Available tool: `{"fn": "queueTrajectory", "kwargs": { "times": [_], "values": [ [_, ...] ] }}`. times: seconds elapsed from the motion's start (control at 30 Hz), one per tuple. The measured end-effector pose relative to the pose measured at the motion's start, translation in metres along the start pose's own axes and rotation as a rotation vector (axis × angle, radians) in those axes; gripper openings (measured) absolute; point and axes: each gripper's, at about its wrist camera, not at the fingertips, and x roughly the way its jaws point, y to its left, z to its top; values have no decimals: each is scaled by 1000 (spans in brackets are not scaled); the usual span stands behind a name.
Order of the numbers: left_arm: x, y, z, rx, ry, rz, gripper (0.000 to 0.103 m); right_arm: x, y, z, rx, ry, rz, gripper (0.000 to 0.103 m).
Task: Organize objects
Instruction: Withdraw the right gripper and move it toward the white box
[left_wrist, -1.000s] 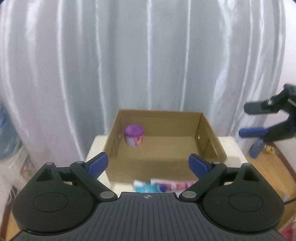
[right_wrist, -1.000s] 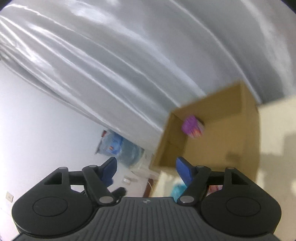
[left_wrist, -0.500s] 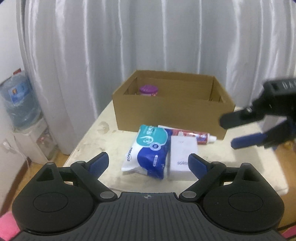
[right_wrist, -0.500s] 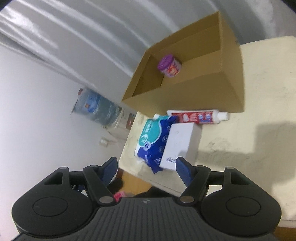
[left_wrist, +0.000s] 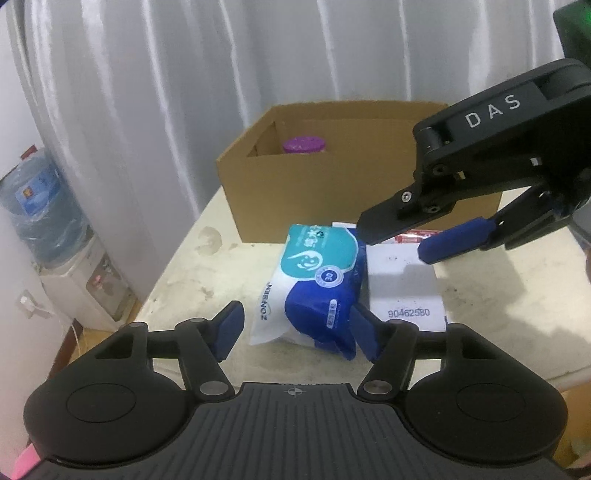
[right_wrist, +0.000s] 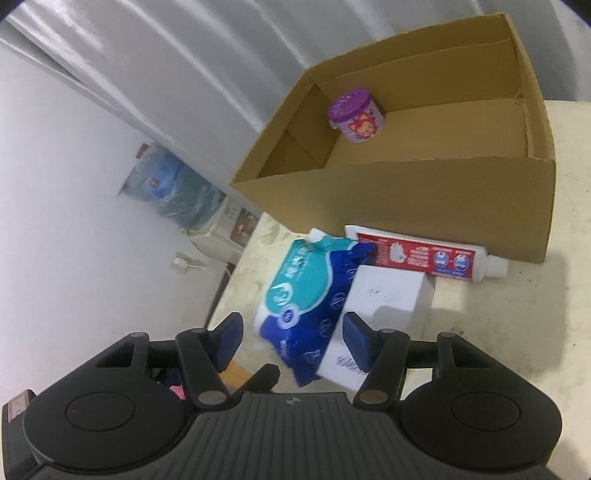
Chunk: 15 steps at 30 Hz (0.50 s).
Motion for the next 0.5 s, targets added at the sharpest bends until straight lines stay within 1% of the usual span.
{"fn": "queueTrajectory", "kwargs": {
  "times": [0.1,0.2,0.3,0.33,0.5],
  "values": [
    [8,0,1,5,22,-30,65,-5,-6,5,-8,-26,-49,63],
    [18,-4,-1,31,43,-49,65,-9,-15,10,8,-41,-69,63],
    [25,-6,-3,53,60,-31,65,-9,-20,12,13,-49,-82,63],
    [26,-5,-3,56,63,-18,67,-9,-21,12,12,-50,-85,63],
    [29,6,0,23,71,-15,67,-2,-23,16,14,-41,-89,63]
  ]
}}
